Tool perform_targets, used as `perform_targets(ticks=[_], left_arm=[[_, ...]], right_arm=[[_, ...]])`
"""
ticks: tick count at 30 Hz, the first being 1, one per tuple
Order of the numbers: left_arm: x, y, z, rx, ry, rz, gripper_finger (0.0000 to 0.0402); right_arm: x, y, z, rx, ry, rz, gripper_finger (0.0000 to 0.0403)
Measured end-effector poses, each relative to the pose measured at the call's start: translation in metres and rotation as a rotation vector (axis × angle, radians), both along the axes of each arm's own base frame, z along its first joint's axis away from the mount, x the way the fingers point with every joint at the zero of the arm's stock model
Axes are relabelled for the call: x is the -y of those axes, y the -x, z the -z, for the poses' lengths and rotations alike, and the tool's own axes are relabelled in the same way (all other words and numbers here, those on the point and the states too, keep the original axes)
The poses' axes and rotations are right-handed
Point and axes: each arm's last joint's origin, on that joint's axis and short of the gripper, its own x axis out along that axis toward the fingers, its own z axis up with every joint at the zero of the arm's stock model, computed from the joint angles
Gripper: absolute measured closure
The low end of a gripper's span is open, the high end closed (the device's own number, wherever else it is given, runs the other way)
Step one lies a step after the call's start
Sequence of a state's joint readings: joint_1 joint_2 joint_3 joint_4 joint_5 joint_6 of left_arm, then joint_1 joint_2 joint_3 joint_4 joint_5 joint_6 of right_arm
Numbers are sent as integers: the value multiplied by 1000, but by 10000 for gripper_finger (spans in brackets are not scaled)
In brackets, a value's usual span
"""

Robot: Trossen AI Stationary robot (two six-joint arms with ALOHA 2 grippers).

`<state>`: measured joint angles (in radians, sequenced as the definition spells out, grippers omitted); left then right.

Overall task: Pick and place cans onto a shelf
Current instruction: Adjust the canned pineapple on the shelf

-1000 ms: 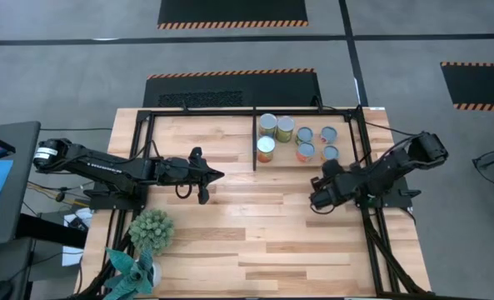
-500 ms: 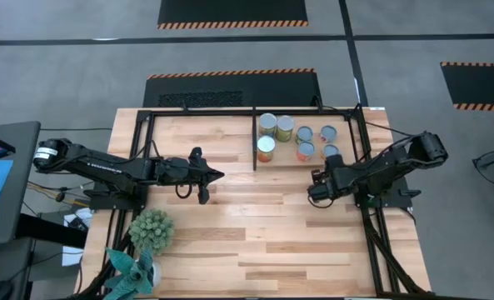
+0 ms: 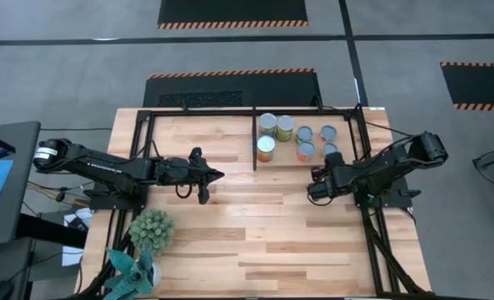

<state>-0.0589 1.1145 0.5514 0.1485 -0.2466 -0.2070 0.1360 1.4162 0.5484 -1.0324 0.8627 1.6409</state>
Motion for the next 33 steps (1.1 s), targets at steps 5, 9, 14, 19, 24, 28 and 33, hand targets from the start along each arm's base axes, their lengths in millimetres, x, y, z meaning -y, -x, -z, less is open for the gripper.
perform_targets(ticks=[5, 9, 14, 19, 24, 28, 33], left_arm=[[0, 0, 0, 0, 0, 0, 401], [0, 0, 0, 0, 0, 0, 402], [0, 0, 0, 0, 0, 0, 401], [0, 0, 0, 3, 17, -5, 401], [1, 0, 0, 3, 26, 6, 402], [0, 0, 0, -1, 23, 7, 401], [0, 1, 3, -28, 21, 6, 402]], right_arm=[[4, -1, 0, 9, 2, 23, 387], [8, -1, -1, 16, 37, 31, 389], [13, -2, -1, 23, 74, 48, 386], [14, -1, -2, 12, 69, 57, 387], [1, -15, -18, 2, -27, 6, 387], [-19, -32, -52, -45, -22, -137, 382], [-39, -36, -99, -34, 155, -253, 386]])
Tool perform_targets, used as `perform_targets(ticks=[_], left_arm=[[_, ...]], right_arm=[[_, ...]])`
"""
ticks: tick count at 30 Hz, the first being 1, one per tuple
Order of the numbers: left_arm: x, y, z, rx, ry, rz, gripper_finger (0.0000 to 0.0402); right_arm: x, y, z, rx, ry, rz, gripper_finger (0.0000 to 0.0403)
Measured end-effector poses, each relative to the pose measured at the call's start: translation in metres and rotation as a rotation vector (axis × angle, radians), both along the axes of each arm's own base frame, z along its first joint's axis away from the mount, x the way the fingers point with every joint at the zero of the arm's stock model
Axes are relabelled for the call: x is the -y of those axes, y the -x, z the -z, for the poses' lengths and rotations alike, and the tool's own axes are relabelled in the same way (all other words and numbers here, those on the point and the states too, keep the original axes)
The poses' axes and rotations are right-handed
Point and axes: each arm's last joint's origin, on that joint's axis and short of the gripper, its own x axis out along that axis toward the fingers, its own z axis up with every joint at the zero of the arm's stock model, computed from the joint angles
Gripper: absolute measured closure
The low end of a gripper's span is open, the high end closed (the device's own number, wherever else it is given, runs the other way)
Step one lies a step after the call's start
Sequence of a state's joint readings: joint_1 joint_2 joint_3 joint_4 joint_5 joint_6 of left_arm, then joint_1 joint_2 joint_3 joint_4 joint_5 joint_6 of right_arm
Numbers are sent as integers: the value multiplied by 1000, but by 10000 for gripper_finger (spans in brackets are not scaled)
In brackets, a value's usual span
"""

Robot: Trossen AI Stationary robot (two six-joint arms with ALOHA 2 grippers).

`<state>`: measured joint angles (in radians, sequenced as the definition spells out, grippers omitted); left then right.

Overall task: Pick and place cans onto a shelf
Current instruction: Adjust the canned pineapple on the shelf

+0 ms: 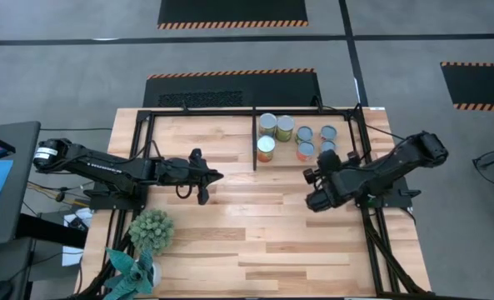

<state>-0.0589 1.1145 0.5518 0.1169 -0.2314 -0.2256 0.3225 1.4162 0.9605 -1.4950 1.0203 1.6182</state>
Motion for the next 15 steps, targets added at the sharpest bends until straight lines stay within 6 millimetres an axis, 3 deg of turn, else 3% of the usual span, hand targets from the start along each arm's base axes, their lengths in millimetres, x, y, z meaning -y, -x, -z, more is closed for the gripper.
perform_targets(ticks=[4, 15], left_arm=[[0, 1, 2, -20, 2, -2, 402], [0, 1, 2, -20, 5, -3, 401]], right_arm=[[-8, 2, -11, 13, 46, -47, 390], [-13, 6, -3, -52, -65, -26, 382]])
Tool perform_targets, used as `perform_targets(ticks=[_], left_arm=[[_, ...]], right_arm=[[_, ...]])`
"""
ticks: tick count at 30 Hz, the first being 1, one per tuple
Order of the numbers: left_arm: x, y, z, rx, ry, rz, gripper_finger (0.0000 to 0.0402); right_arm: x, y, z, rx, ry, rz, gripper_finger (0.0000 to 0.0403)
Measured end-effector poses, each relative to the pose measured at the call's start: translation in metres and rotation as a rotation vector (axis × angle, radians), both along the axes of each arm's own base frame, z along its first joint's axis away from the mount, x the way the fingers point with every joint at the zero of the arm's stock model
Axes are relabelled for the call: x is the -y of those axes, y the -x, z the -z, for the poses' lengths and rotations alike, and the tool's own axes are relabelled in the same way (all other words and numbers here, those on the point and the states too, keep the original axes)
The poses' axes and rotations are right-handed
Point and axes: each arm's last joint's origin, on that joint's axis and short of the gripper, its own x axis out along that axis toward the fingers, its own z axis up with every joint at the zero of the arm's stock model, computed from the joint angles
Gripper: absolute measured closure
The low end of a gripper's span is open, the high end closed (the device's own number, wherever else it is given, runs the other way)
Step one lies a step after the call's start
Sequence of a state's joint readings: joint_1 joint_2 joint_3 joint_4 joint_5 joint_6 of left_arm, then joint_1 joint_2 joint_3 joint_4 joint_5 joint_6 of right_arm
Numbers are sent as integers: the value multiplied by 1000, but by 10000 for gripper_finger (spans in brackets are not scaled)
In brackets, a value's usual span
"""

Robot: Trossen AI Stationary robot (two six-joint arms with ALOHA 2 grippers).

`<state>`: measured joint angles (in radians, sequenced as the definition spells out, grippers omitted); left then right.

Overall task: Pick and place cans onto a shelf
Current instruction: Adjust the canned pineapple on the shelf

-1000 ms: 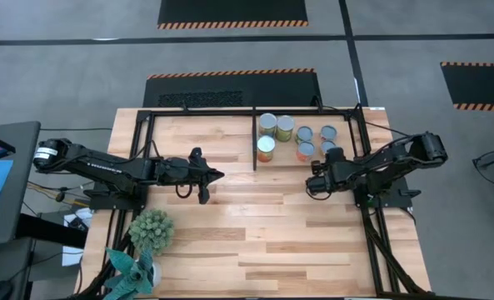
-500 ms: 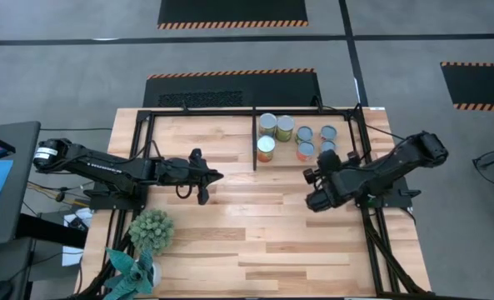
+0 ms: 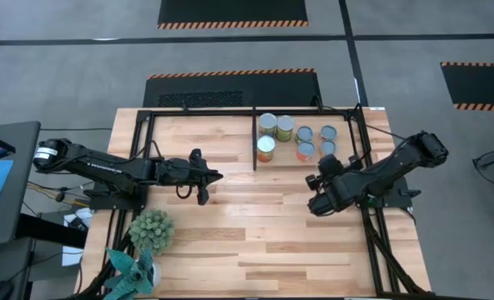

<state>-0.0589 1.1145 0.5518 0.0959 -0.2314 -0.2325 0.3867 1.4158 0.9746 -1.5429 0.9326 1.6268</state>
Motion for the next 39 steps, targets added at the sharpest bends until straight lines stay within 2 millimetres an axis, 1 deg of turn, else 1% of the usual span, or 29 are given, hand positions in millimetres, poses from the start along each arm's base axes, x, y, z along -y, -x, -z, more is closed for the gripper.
perform_targets(ticks=[5, 10, 13, 16, 19, 24, 27, 32, 36, 39], left_arm=[[0, 0, 0, 0, 0, 0, 401], [0, 0, 0, 3, 15, -7, 401], [0, 0, 0, 3, 15, -7, 401], [0, 0, 0, 3, 15, -8, 401], [0, 0, 0, 3, 12, -15, 401], [0, 0, 0, 0, -14, -13, 401], [0, 0, 0, -1, -17, -12, 402], [0, 0, 0, -2, -17, -12, 401], [0, 0, 0, 1, -2, -20, 401], [0, 0, 0, 2, 0, -21, 402]], right_arm=[[7, 3, 33, -65, -51, -13, 395], [22, 16, 59, -200, -9, -23, 389], [24, 22, 73, -273, 51, -114, 383], [20, 27, 87, -342, 146, -257, 384], [15, 30, 92, -386, 210, -354, 390], [6, 31, 91, -367, 231, -406, 391], [9, 31, 92, -307, 215, -356, 390], [13, 30, 95, -290, 177, -316, 391], [17, 26, 104, -134, 53, -211, 391], [17, 26, 112, -28, 44, -189, 391]])
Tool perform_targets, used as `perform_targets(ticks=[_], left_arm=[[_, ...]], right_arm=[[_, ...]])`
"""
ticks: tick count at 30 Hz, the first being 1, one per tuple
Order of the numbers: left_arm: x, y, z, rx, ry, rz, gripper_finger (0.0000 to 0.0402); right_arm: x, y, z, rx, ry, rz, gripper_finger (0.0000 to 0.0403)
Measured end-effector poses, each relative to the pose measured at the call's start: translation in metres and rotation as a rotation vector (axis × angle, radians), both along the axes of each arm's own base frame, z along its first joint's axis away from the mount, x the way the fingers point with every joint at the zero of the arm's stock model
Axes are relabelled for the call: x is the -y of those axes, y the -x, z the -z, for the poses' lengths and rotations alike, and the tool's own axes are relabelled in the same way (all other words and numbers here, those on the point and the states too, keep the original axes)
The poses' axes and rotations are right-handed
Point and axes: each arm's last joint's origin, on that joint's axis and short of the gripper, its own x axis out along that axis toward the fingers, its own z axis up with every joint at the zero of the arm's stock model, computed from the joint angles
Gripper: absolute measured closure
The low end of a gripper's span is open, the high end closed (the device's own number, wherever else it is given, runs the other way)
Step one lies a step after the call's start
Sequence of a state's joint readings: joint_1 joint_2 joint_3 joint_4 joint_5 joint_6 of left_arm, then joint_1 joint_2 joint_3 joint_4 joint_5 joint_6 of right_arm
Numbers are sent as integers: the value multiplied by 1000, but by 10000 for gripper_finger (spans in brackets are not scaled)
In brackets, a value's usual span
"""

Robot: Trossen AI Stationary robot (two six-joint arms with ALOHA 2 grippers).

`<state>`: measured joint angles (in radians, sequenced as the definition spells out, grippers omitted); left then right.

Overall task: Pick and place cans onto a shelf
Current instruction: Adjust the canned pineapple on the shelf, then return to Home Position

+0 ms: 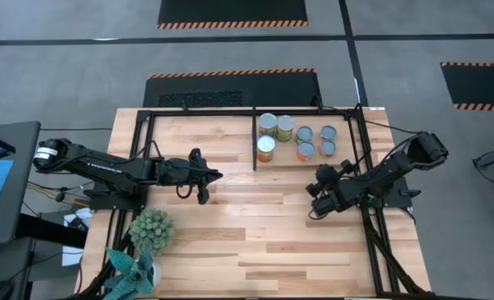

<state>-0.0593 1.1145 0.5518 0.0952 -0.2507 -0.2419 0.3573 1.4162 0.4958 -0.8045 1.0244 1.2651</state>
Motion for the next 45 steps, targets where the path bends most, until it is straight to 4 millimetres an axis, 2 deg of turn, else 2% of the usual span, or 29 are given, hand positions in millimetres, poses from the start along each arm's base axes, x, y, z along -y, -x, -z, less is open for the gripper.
perform_targets(ticks=[6, 19, 32, 45], left_arm=[[0, 0, 0, 0, 1, -1, 401], [0, 0, 0, -2, -11, 5, 401], [0, 0, 0, -3, -11, 5, 402], [0, 1, 1, -17, -12, 5, 402]], right_arm=[[7, 7, 7, 42, 41, 38, 392], [22, 1, 7, 128, 68, 139, 392], [41, 1, 7, 124, 74, 259, 391], [36, 7, 8, 117, 35, 278, 390]])
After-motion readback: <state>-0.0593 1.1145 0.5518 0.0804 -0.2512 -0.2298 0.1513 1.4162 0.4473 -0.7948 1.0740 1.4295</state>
